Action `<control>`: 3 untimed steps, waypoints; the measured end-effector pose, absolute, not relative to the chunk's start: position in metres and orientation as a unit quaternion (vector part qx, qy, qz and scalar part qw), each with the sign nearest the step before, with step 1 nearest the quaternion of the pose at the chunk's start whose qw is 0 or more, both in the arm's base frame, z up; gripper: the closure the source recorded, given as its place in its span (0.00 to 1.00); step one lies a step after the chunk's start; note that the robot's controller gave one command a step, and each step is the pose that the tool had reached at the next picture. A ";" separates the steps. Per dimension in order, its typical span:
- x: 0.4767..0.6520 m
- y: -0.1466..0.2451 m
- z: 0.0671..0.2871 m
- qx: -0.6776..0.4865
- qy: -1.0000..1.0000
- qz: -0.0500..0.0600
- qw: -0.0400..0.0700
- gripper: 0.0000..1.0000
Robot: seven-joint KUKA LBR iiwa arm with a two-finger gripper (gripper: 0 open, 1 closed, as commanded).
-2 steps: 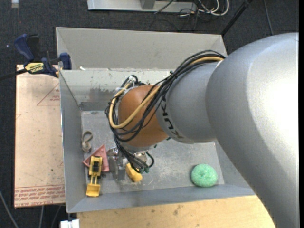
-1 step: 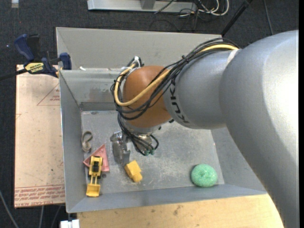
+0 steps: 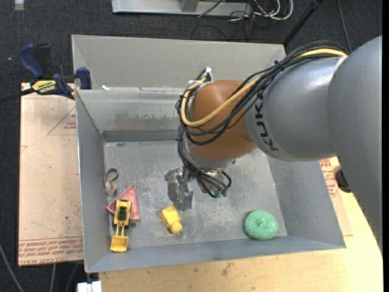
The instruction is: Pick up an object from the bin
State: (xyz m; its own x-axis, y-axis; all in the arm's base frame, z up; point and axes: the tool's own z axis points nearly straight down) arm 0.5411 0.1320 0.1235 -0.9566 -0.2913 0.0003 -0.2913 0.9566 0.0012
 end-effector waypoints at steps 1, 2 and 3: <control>0.555 0.074 0.112 0.173 -0.985 -0.001 -0.001 0.00; 0.555 0.074 0.112 0.173 -0.985 -0.001 -0.001 0.00; 0.532 0.101 0.091 0.216 -0.976 0.001 -0.004 0.00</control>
Offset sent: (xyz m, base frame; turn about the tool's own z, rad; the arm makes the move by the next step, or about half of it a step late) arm 0.0000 0.0000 0.0000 0.0000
